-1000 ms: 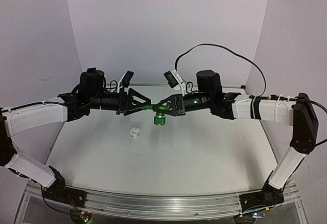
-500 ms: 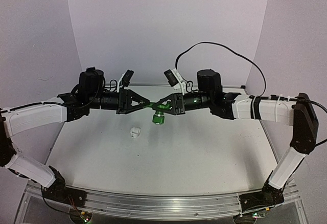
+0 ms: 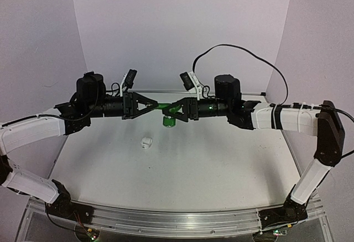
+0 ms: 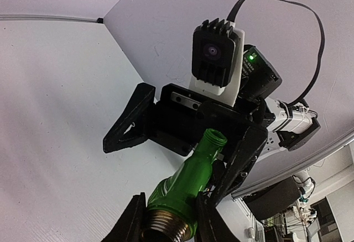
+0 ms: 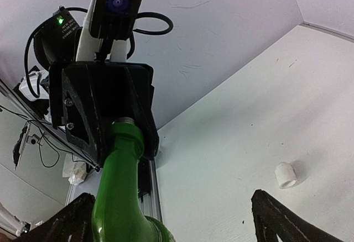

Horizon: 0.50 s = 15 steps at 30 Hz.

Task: Install the water faucets

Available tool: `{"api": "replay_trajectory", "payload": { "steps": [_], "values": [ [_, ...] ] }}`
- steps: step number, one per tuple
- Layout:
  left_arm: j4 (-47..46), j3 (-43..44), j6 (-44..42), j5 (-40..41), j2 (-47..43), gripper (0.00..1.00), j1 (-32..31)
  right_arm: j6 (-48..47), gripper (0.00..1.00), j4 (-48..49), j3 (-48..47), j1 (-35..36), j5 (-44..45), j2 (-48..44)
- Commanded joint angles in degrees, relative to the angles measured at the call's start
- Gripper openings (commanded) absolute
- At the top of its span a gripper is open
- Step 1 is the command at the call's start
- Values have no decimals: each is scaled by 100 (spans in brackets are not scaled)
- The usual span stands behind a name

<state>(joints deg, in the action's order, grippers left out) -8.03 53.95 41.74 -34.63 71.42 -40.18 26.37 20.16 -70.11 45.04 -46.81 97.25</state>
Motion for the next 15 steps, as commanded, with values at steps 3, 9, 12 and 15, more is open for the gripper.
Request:
{"api": "replay_trajectory", "payload": {
  "steps": [3,9,12,15],
  "values": [
    [-366,38,-133,98,-108,0,-9,158,71,409,-144,-12,-186,-108],
    [-366,44,-143,166,-153,0,-8,315,53,569,-412,-12,-661,199],
    [-366,3,-118,243,-201,0,-7,371,46,749,-375,7,-746,208],
    [-372,-15,-107,286,-231,0,-7,418,32,861,-371,12,-772,238]
  ]
}}
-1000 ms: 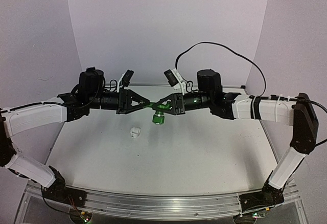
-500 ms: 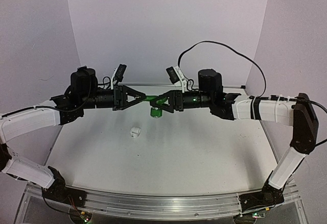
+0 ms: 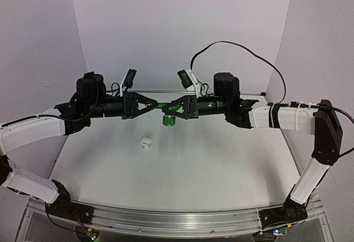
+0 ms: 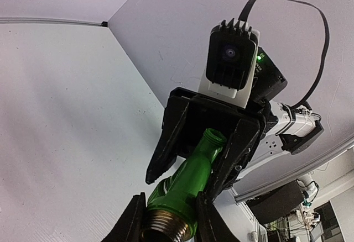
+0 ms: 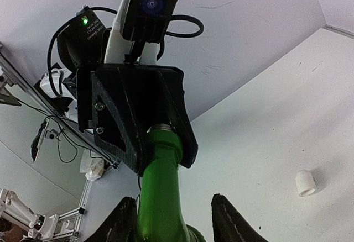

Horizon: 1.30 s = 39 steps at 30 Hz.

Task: Install the water faucets

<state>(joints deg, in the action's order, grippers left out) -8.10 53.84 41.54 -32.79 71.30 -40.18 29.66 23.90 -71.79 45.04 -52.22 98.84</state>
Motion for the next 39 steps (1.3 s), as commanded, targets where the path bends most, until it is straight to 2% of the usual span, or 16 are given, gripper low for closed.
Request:
{"api": "replay_trajectory", "payload": {
  "steps": [1,4,10,12,13,15,18,19,20,22,24,25,27,33,36,39],
  "values": [
    [-364,5,-87,117,-219,0,-7,114,30,519,-224,13,-282,114],
    [-359,44,-115,157,-230,0,-7,154,37,559,-303,38,-382,199],
    [-360,-16,-57,248,-264,0,-7,141,33,571,-280,53,-436,233],
    [-359,-29,-42,272,-283,0,-7,119,24,570,-276,54,-453,236],
    [-359,-23,-40,252,-283,0,-7,104,14,572,-263,53,-410,220],
    [-359,-17,-33,219,-278,0,-8,94,0,572,-218,57,-255,165],
    [-354,-45,-55,286,-272,2,-10,84,0,530,-66,56,212,35],
    [-336,-59,-52,334,-279,10,-5,4,0,449,0,51,389,-46],
    [-310,-74,-49,373,-288,22,0,-87,0,373,83,48,652,-119],
    [-244,-101,-57,453,-334,56,2,-326,0,52,204,47,1182,-284],
    [-62,-103,-118,590,-407,74,2,-636,0,-338,279,49,1728,-424],
    [66,-108,-159,704,-460,79,-2,-794,0,-551,325,49,2035,-503],
    [348,-119,-257,969,-564,85,2,-1070,0,-955,394,49,2633,-623],
    [1625,-128,-484,2783,-775,89,-2,-1871,0,-2213,411,49,4177,-828],
    [1832,-279,-643,3335,-854,91,2,-2054,0,-2384,629,49,4813,-1060],
    [2517,-92,-601,3864,-648,94,8,-2091,0,-2390,822,49,5280,-1269]
  ]
}}
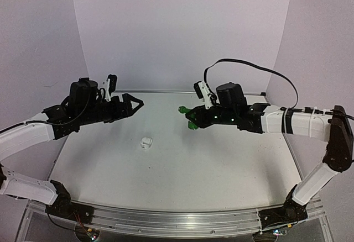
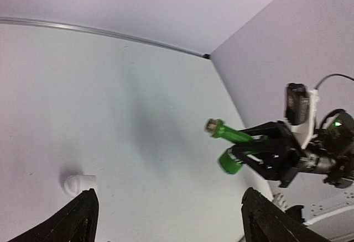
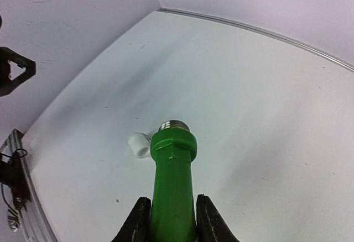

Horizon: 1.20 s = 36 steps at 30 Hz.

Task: Install the water faucets

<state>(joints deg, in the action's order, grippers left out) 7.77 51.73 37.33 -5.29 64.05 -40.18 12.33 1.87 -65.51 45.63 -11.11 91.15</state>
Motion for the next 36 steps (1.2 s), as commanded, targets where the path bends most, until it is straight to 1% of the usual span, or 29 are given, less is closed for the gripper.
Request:
{"api": "replay_trajectory", "payload": {
  "steps": [1,3,4,6,9,11,16,19,21,24,25,27,29,32,36],
  "values": [
    [1233,270,-178,1158,255,94,14,-377,0,-187,207,-16,1218,-536],
    [1622,488,-207,1022,561,94,43,-507,0,-307,254,-12,1073,-620],
    [1692,546,-284,817,733,95,50,-565,0,-334,291,-10,980,-658],
    [1725,600,-401,322,953,98,63,-634,0,-334,351,-10,961,-735],
    [1773,634,-681,-157,1148,98,124,-785,0,-332,389,-11,941,-827],
    [1925,743,-970,-432,1270,97,166,-925,0,-336,400,-13,764,-895],
    [2433,1234,-1952,-853,1878,97,197,-1093,0,-256,573,-11,394,-1092],
    [2569,1492,-2079,-913,2325,92,246,-1077,0,-240,705,-10,392,-1249],
    [2572,1614,-2122,-951,2527,91,258,-1086,0,-206,777,-12,365,-1378],
    [2623,1838,-2441,-1162,2843,89,385,-1182,0,-52,914,-13,249,-1544],
    [2621,1871,-2509,-1352,2915,89,569,-1203,0,-32,976,-12,220,-1585],
    [2529,1859,-2586,-1995,3081,90,899,-1376,0,-16,1046,-12,198,-1657],
    [2439,1827,-2752,-2362,3207,91,1033,-1424,0,0,1118,-12,152,-1736],
    [2354,1821,-2835,-2404,3376,89,1095,-1462,0,59,1234,-11,66,-1859],
    [1862,1728,-2712,-2663,3536,88,1258,-1468,0,167,1349,-15,28,-1966]
  ]
}}
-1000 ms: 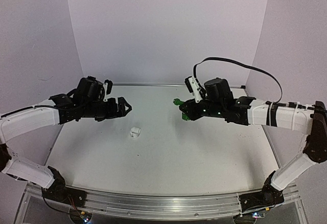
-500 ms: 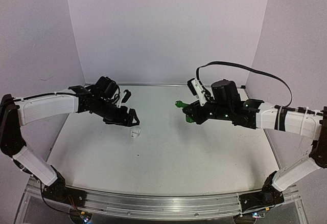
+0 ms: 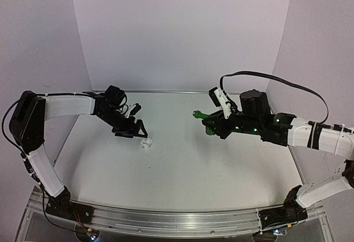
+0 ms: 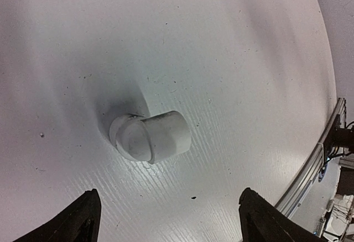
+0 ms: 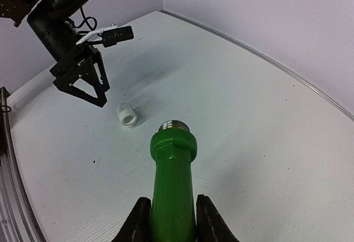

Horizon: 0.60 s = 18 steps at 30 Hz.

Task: Install the water faucets

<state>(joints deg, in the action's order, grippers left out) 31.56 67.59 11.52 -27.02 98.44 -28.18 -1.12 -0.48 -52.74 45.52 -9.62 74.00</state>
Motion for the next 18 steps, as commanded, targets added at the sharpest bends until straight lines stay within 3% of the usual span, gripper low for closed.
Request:
{"api": "replay_trajectory", "payload": {
  "steps": [1,4,9,15,18],
  "values": [
    [-540,210,-83,-434,165,87,58,-121,0,414,84,-2,-134,-259],
    [-145,711,497,285,464,84,58,-83,0,417,89,1,-182,-272],
    [450,1106,1724,1015,454,90,-180,-5,0,440,98,-1,-288,-316],
    [1857,2085,2284,2251,1173,91,-674,9,0,506,46,0,-367,-221],
    [2146,2399,3212,2352,1360,92,-751,27,0,511,37,-3,-433,-243]
  ]
}}
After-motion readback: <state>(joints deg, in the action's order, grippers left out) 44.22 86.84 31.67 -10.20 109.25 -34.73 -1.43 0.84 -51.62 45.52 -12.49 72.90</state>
